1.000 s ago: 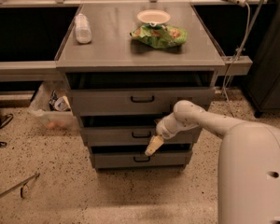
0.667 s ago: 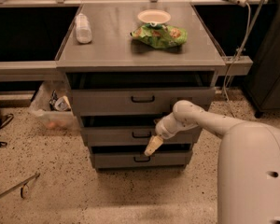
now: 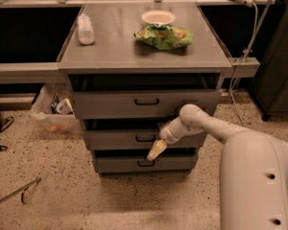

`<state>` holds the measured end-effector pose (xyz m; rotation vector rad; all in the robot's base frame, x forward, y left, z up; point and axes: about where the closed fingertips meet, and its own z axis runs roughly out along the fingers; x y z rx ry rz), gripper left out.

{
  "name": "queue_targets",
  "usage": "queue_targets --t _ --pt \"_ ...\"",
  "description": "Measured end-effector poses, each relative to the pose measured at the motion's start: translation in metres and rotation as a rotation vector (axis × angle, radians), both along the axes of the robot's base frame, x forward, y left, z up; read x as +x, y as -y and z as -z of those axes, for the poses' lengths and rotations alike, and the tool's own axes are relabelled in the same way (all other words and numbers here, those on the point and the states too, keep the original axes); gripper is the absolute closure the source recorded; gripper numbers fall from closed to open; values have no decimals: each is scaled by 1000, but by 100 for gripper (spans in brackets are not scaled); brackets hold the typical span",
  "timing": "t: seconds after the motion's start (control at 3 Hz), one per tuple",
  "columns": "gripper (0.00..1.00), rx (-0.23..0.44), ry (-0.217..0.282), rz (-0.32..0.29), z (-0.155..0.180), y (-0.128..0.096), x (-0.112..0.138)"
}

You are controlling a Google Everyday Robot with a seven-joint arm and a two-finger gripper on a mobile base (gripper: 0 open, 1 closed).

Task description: Open middle drawer

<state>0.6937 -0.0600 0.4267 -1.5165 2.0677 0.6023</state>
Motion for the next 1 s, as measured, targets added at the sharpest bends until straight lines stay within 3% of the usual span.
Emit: queue_targets --t 0.33,0.67,1.0 --pt "0 5 -5 -5 -4 -1 -1" --pt "0 44 -74 -57 -30 -19 -44" --pt "0 90 -179 -86 -62 -40 -94"
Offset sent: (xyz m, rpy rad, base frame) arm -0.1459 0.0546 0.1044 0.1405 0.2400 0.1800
